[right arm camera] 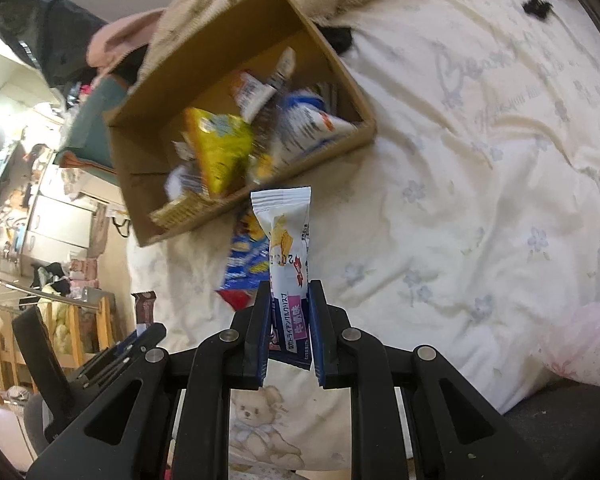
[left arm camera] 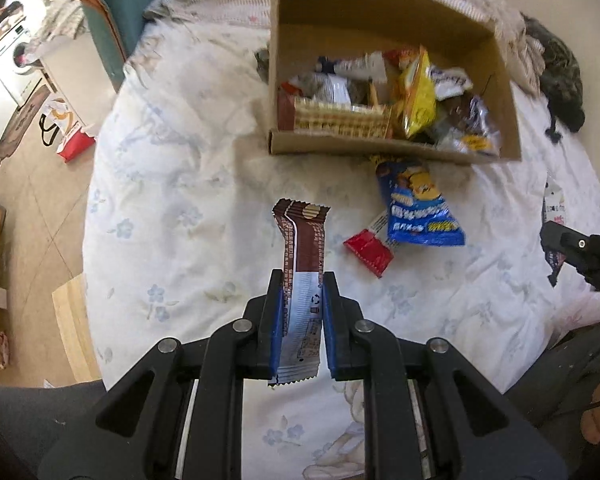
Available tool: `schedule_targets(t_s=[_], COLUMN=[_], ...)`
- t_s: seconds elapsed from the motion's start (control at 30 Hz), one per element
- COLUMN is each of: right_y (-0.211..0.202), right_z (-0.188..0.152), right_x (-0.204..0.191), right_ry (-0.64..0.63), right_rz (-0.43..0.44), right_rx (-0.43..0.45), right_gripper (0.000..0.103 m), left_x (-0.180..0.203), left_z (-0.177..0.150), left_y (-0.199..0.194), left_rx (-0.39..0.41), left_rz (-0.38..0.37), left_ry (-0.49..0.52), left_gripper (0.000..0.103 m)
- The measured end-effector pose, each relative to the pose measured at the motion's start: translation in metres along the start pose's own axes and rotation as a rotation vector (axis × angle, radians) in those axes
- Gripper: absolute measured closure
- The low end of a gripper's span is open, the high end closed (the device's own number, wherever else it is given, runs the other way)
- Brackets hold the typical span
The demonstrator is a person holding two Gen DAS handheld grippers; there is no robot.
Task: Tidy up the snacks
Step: 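Carry both bars over the cardboard box and lower them inside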
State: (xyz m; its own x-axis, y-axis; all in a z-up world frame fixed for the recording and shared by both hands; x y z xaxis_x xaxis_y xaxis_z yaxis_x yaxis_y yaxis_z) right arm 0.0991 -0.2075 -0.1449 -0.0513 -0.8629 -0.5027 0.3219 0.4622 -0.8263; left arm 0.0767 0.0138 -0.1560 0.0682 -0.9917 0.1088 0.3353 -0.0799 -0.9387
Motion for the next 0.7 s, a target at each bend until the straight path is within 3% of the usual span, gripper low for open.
schedule_targets(t_s=[0.27, 0.47, 0.7], right_y=[-0.021, -0.045, -0.057], right_z=[0.011, 0.025, 0.042], right_x=[-0.023, -0.035, -0.043], right_ry=[-0.069, -0.109, -0.164], right_rz=[0.078, 0.142, 0.154], right_rx=[0.081, 0.17, 0.22], right_gripper=[0.085, 0.085, 0.085], left_x=[-0.01, -0.013, -0.008], left_z=[0.015, 0.04, 0.075], left_y=[-0.04, -0.069, -0.079], left_rx=[0.093, 0.154, 0.199], left_rz=[0.032, 0.021, 0.033], left_ry=[-0.062, -0.051, -0.017], left_gripper=[0.089, 0.089, 0.089])
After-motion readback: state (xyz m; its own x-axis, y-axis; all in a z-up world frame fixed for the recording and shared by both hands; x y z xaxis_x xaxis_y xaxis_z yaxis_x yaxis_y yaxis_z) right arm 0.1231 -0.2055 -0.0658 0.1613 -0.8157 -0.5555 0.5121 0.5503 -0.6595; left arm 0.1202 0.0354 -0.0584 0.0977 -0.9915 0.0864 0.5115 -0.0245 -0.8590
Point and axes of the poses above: each gripper's, at about its wrist camera, not at the fingertips, and y roughly the way its jaws point, x to its right, z to its top, the point moved 5 cm from there along y, roughly the way its jaws point, and after that the axes turned 5 degrees about -x, right-handed, at the moved point
